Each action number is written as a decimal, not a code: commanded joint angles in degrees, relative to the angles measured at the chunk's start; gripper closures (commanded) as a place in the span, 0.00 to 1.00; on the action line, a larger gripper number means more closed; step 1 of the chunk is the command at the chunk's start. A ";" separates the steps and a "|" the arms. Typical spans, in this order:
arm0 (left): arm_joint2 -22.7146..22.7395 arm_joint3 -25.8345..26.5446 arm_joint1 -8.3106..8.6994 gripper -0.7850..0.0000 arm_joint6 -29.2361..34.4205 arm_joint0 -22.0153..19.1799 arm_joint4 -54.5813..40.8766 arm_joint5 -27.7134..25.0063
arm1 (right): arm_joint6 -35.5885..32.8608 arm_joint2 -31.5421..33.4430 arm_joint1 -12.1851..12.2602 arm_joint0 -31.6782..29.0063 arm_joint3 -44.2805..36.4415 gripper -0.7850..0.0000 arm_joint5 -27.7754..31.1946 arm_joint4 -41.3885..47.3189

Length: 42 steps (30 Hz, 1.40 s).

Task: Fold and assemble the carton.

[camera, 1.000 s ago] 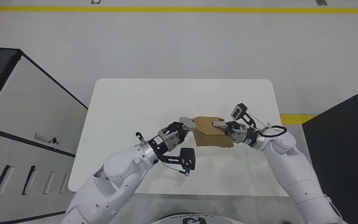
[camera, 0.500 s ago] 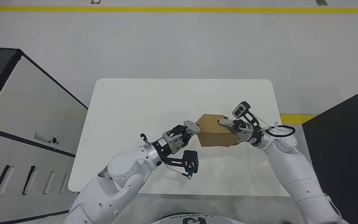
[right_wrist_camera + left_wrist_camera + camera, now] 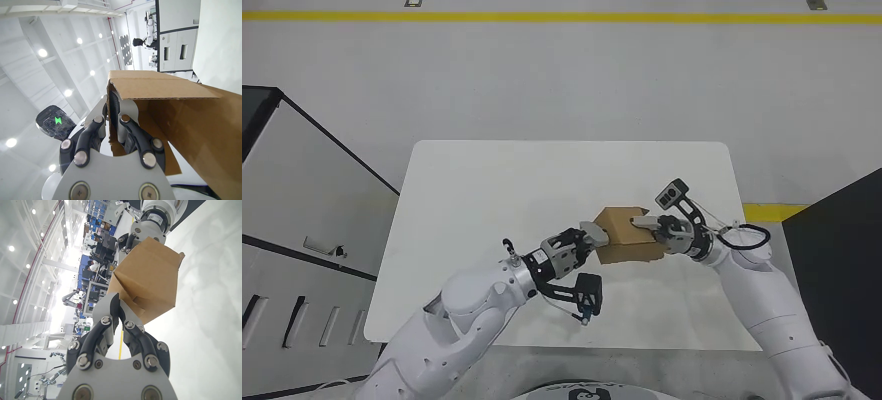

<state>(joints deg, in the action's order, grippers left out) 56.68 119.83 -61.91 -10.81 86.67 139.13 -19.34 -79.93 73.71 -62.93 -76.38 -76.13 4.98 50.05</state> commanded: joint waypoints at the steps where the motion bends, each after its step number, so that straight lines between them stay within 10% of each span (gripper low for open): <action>1: 0.11 -0.23 -0.06 1.00 0.10 -0.20 -0.72 0.01 | -0.01 0.16 -0.01 0.00 0.01 1.00 1.11 -0.03; 42: -1.80 -1.30 -0.01 1.00 -4.98 -1.80 -0.33 -0.60 | -2.18 0.31 0.02 -0.60 -2.39 1.00 6.38 -1.02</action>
<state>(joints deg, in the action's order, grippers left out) 55.05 118.57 -61.89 -15.77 84.93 138.85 -19.90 -82.00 74.08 -62.91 -76.99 -78.52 11.39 49.10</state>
